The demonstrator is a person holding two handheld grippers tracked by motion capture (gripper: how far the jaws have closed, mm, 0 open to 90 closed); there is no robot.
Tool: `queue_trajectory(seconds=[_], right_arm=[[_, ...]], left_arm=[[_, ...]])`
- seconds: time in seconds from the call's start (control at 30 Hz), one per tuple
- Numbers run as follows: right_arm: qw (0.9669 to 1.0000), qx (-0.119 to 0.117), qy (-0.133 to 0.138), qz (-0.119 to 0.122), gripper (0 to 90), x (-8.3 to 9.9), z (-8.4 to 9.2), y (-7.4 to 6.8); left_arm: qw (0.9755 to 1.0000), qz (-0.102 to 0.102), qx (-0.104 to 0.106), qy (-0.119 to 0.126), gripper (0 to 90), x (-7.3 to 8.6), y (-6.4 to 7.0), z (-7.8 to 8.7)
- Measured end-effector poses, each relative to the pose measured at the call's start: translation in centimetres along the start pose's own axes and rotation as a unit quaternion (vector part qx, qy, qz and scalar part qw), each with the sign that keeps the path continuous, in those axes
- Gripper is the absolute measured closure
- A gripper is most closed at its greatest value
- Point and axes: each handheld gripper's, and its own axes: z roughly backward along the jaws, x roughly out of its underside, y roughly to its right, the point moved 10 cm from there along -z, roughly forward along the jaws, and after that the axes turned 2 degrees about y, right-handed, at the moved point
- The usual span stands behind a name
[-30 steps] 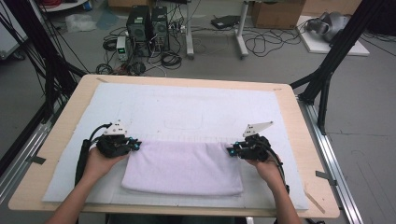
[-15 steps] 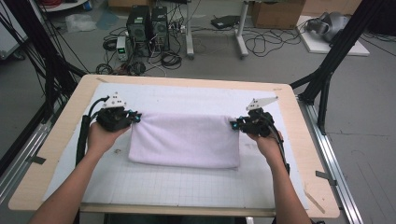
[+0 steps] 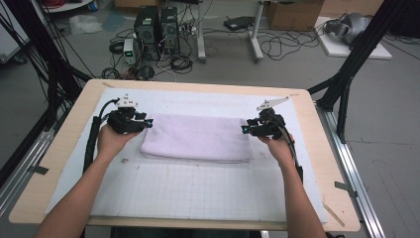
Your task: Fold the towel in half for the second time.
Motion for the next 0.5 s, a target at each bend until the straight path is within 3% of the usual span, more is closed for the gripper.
queue_trajectory(seconds=[0.07,0.2,0.37,0.43,0.5], right_arm=[[0.9999,-0.008,-0.008,0.008,63.1,1.1,-0.4,-0.9],[0.9996,-0.021,-0.016,0.006,63.7,2.7,-0.7,-2.2],[0.9991,-0.03,-0.029,0.002,63.6,4.5,-0.9,-3.1],[0.9983,-0.034,-0.047,0.004,63.8,5.3,-0.9,-3.4],[0.9986,-0.032,-0.041,0.004,63.8,5.3,-0.8,-3.4]], left_arm=[[0.9997,-0.01,0.022,-0.001,75.0,1.2,1.4,0.0],[0.999,-0.016,0.038,-0.014,76.8,3.5,2.9,0.0],[0.9989,-0.007,0.038,-0.025,73.1,5.7,3.0,-0.3],[0.9991,-0.002,0.039,-0.017,72.4,5.8,3.1,-0.3],[0.9992,-0.001,0.036,-0.017,71.6,5.8,3.1,-0.3]])
